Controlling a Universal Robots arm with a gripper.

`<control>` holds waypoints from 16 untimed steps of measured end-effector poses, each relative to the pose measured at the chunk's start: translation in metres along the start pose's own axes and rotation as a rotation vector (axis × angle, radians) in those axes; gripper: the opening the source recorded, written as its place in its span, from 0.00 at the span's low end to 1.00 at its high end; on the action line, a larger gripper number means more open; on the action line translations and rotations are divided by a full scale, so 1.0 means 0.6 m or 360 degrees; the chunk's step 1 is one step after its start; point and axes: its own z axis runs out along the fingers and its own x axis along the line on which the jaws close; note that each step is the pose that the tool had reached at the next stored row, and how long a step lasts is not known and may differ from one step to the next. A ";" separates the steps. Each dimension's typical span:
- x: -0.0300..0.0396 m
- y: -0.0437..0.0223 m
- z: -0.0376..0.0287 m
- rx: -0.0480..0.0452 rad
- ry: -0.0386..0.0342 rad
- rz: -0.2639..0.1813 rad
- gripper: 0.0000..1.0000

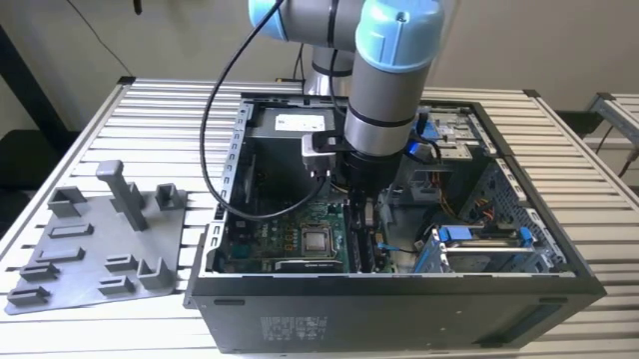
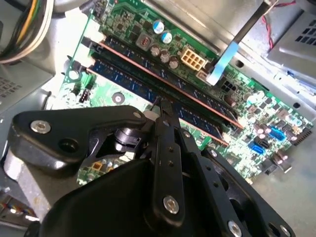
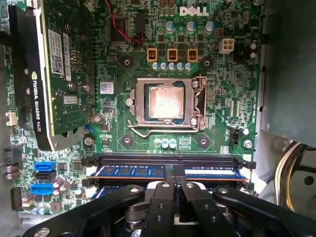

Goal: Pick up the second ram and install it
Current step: 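Press down the second ram until it locks into place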

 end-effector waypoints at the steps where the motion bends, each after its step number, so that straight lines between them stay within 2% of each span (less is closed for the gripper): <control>1: -0.001 0.000 -0.003 0.0000 -0.0001 0.0000 0.11; 2: -0.001 0.000 -0.007 0.0001 -0.0007 0.0000 0.11; 7: 0.000 0.000 -0.044 0.0001 -0.0002 -0.0001 0.11; 12: 0.001 -0.001 -0.073 0.0001 -0.0003 -0.0001 0.11; 16: 0.001 -0.001 -0.088 0.0001 -0.0003 -0.0001 0.11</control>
